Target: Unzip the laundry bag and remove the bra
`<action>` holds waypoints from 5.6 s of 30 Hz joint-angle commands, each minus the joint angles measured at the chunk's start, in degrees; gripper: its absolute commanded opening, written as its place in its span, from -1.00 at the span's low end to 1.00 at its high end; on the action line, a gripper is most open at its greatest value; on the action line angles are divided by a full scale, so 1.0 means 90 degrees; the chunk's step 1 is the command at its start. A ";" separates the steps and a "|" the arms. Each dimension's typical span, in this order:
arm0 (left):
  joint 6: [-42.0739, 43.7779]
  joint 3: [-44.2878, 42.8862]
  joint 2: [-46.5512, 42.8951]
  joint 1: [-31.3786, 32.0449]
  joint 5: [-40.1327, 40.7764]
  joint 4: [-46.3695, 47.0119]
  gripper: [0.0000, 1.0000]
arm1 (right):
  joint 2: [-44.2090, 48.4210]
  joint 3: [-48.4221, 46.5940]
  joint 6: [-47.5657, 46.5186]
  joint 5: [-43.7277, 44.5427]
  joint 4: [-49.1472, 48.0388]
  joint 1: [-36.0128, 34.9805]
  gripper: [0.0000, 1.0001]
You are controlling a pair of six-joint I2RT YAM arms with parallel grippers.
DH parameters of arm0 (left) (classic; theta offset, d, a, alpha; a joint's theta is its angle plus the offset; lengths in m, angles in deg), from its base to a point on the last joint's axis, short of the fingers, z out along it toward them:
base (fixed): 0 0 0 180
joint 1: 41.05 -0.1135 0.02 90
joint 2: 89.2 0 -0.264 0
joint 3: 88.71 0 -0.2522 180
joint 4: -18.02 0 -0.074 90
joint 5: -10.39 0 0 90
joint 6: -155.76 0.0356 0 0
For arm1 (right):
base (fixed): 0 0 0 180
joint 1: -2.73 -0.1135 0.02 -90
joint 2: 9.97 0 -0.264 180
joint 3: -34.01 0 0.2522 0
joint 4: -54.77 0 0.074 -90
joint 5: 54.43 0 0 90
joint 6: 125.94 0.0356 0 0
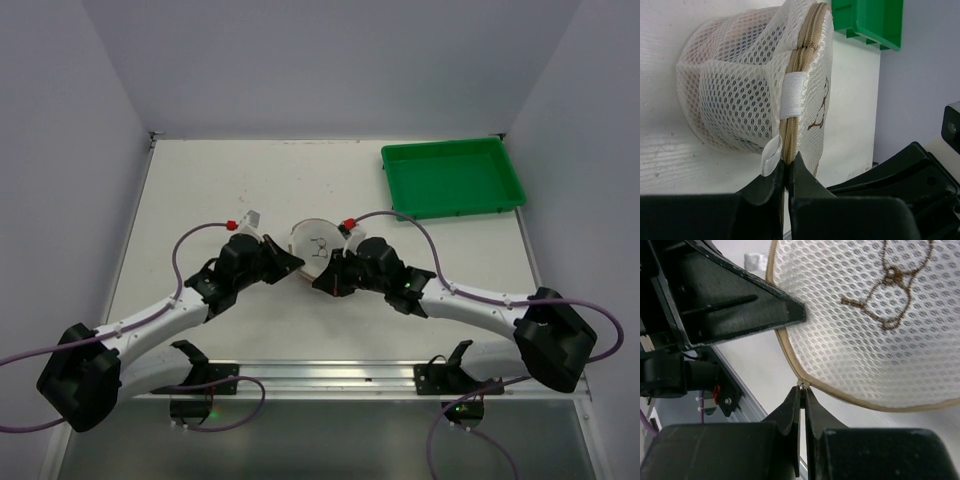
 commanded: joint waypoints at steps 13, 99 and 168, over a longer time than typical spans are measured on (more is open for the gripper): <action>0.3057 -0.1077 0.0296 -0.1281 -0.0352 -0.1057 -1.00 | 0.1258 0.0270 -0.1083 0.0785 0.1555 -0.0053 -1.00; 0.1242 -0.0794 -0.0143 -0.0197 -0.0157 -0.0931 -0.96 | -0.0110 -0.0581 -0.0135 0.0540 0.0138 -0.0366 -1.00; 0.4162 -0.2210 0.0852 -0.1271 -0.1181 -0.1800 -0.94 | 0.0526 -0.0873 -0.1455 0.0229 0.1605 -0.0366 -1.00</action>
